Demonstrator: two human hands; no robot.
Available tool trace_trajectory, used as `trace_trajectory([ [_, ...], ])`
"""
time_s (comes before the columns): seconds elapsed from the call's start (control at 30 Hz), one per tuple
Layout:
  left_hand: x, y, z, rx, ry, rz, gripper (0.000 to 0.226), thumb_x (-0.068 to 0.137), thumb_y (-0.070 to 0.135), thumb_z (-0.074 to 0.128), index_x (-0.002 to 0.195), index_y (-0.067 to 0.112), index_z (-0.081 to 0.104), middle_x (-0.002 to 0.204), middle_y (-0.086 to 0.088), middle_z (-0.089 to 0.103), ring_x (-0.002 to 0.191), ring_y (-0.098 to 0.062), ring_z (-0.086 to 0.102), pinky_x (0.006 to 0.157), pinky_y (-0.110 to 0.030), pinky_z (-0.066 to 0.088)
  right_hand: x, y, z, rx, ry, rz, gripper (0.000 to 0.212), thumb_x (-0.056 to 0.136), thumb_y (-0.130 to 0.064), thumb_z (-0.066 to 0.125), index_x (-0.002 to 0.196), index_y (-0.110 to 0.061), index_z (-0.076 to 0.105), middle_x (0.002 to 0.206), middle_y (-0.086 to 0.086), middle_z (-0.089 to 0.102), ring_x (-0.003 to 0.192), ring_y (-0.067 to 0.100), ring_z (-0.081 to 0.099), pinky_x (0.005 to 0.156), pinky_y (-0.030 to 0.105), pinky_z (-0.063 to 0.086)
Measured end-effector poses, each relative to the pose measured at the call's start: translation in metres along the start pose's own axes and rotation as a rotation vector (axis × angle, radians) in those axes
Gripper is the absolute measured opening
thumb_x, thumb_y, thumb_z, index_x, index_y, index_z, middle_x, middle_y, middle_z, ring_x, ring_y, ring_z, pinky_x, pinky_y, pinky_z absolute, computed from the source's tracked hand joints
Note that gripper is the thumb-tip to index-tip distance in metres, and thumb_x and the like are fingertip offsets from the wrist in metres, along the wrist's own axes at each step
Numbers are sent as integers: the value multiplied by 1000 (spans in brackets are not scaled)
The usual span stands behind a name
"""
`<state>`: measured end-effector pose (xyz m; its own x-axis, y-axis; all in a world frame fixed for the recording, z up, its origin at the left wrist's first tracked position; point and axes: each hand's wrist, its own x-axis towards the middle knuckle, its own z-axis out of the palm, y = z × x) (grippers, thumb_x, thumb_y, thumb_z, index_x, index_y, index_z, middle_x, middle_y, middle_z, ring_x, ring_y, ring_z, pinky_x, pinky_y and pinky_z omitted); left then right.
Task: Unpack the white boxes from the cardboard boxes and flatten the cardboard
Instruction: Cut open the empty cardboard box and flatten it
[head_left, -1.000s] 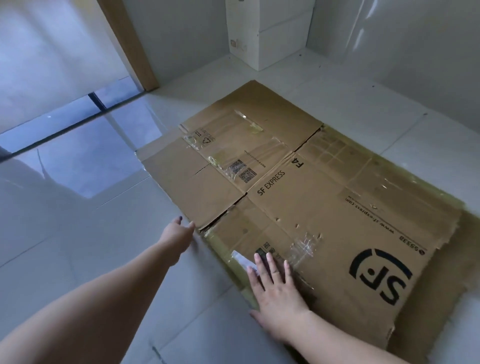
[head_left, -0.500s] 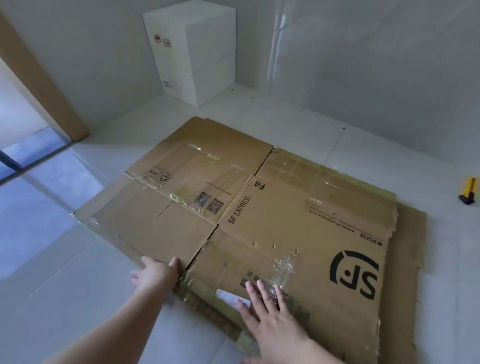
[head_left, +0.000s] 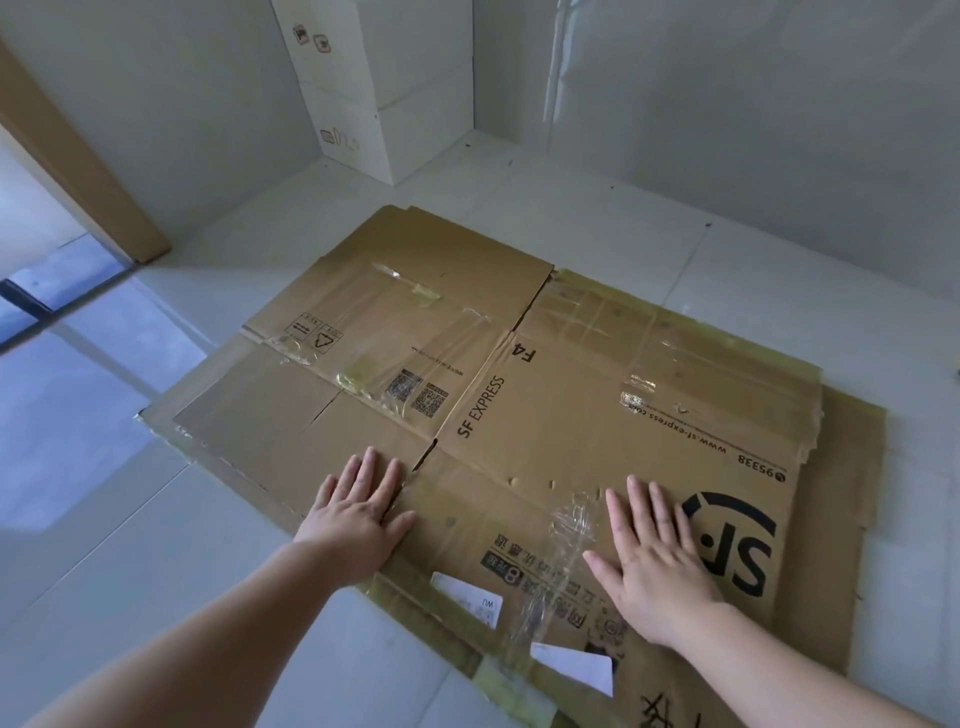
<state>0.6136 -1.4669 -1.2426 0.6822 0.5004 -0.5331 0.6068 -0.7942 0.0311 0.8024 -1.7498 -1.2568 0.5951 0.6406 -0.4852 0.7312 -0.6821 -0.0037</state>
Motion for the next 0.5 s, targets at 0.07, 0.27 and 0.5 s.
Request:
trace_trajectory([
  [0.07,0,-4,-4,1,53,31,90,72,81,-8,149,35,-11,149,3,-29,145,-19,-19,118,-39,-9,4,-11,-6,20,-14,37,92,64,-72,-26,137,-17,-39,140,12,-49,133,30,-42,95,42,-36],
  [0.27,-11,-19,0,125,273,347,66,93,63,3,151,32,10,157,-5,6,146,-26,16,117,-45,10,7,-84,-10,-10,160,-392,75,90,-60,29,140,-7,43,150,27,28,138,42,26,104,57,19],
  [0.5,-27,-70,13,421,223,608,107,64,21,62,153,33,4,161,-4,-1,147,-22,-7,116,-48,-5,-45,-127,39,-94,45,-504,119,44,-50,74,142,-1,28,152,27,19,141,48,12,104,74,12],
])
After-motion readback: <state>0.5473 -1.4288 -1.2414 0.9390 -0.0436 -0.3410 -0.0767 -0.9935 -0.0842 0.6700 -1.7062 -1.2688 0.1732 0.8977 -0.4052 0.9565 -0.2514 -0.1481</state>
